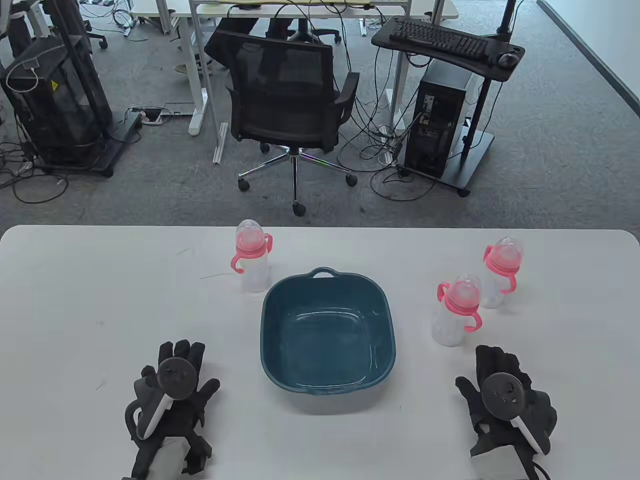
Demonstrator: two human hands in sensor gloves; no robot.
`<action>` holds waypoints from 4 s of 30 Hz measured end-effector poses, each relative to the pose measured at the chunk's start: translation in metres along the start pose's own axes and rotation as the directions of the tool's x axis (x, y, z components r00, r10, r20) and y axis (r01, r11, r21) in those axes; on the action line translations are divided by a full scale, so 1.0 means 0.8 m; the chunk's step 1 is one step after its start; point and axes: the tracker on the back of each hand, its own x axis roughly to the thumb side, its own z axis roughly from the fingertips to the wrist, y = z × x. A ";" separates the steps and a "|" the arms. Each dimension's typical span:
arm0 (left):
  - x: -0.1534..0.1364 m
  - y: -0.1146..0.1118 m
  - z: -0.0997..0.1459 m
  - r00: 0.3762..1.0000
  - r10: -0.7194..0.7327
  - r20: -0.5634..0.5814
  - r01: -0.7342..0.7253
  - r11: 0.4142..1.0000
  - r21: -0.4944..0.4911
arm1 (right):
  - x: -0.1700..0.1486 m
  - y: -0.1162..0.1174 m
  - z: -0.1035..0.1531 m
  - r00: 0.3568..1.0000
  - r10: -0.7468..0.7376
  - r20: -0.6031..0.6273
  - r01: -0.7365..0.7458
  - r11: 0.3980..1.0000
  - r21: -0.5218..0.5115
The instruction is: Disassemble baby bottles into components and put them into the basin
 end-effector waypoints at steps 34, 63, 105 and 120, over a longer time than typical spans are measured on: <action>0.004 0.009 0.005 0.999 0.020 0.027 -0.021 0.999 0.032 | 0.003 -0.030 -0.023 0.990 -0.114 -0.079 0.111 0.993 -0.033; 0.021 0.027 0.011 0.986 0.087 0.140 -0.100 0.991 0.085 | 0.011 -0.026 -0.099 0.973 -0.187 -0.131 0.150 0.956 -0.250; 0.287 0.036 0.078 0.535 0.351 0.769 -0.385 0.911 -0.148 | 0.194 -0.053 0.032 0.765 -0.123 0.632 0.299 0.937 -0.180; 0.274 0.059 0.075 0.581 0.345 0.737 -0.474 0.880 -0.038 | 0.178 -0.060 0.026 0.821 -0.055 0.569 0.244 0.934 -0.262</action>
